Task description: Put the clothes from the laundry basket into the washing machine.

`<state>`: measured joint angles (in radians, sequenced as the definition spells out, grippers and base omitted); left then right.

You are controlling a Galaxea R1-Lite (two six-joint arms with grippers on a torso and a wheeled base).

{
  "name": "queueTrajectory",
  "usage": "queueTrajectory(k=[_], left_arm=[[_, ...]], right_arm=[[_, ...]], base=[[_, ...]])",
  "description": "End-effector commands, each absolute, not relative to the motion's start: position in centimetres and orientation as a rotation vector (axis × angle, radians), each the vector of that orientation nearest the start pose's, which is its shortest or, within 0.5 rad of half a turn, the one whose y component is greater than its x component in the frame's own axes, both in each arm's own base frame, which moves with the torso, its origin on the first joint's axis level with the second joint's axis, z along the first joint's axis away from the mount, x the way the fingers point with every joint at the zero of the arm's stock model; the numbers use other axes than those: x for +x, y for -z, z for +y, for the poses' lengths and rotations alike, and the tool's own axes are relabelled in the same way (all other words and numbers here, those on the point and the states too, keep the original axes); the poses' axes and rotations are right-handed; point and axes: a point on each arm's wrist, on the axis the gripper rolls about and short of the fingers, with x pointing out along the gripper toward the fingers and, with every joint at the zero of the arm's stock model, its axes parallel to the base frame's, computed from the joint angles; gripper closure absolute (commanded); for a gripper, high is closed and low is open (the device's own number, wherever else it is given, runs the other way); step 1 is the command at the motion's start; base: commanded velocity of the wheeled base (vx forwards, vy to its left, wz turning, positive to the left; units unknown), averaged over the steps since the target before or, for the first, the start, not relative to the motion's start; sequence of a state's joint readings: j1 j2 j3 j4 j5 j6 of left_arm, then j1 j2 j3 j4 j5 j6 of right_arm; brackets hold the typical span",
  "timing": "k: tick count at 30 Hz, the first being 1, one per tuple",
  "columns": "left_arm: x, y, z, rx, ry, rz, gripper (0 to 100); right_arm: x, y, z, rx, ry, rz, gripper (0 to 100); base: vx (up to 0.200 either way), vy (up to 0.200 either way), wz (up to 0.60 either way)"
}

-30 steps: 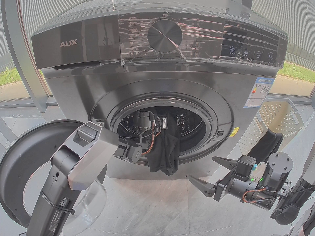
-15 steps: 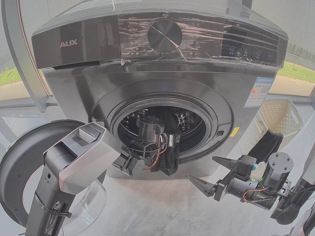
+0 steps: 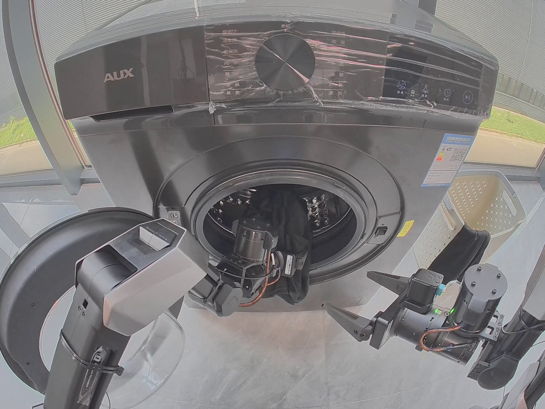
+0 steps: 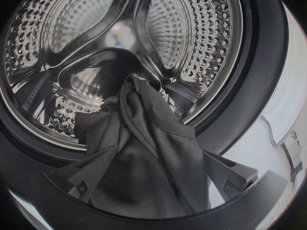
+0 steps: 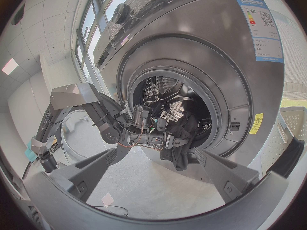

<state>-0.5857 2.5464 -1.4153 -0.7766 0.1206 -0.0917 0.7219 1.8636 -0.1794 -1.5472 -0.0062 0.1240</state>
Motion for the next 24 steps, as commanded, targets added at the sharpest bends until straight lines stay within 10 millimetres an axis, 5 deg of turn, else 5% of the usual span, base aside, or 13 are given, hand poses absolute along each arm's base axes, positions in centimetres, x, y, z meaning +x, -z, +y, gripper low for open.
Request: queueTrajectory(k=[1,2,11,24], left_arm=[[40.8,0.2,-26.5,0.039,0.438,0.372,0],[40.9,0.2,-26.5,0.039,0.438,0.372,100],[41.4,0.4,-26.7,0.04,0.427,0.339,100],[45.9,-6.2,-26.1,-0.062,0.304,0.115,100]], right_arm=[[18.3,-9.0,16.2,0.069,-0.707,0.176,0],[18.3,-9.0,16.2,0.069,-0.707,0.176,0],[18.2,-9.1,16.0,0.07,-0.709,0.178,0],[18.2,-9.0,16.1,0.068,-0.708,0.181,0]], base=[[0.0,0.0,0.0],[0.0,0.0,0.0],[0.0,0.0,0.0],[0.0,0.0,0.0]])
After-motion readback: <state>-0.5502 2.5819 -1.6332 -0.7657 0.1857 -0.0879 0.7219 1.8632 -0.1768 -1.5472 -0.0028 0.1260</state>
